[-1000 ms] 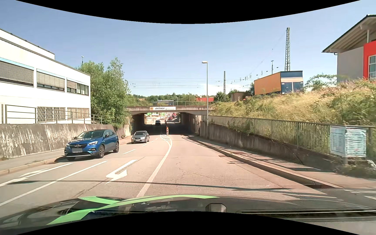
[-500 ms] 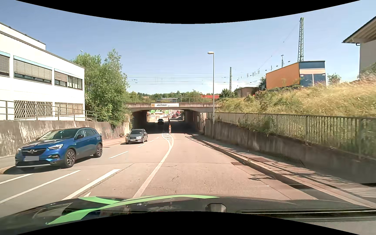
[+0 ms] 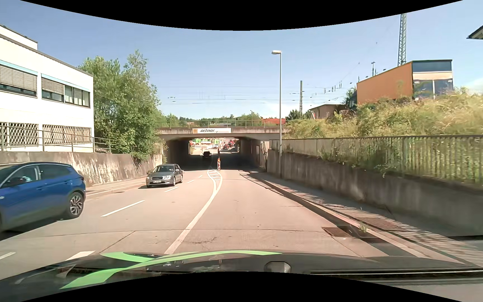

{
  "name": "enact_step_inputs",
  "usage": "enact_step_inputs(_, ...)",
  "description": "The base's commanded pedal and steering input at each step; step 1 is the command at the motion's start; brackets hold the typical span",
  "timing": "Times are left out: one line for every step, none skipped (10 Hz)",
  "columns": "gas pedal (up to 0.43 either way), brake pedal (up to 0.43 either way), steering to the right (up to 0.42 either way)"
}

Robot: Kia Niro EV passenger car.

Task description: Follow the waypoints while adhering to traffic rules and regulations

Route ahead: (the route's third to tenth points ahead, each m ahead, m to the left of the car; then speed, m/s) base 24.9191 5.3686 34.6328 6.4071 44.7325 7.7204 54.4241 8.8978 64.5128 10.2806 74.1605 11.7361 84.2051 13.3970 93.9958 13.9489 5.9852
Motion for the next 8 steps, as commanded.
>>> enact_step_inputs(0.098, 0.000, -0.026)
enact_step_inputs(0.098, 0.000, -0.027)
enact_step_inputs(0.098, 0.000, -0.028)
enact_step_inputs(0.098, 0.000, -0.028)
enact_step_inputs(0.098, 0.000, -0.028)
enact_step_inputs(0.098, 0.000, -0.028)
enact_step_inputs(0.087, 0.000, -0.028)
enact_step_inputs(0.079, 0.000, -0.029)
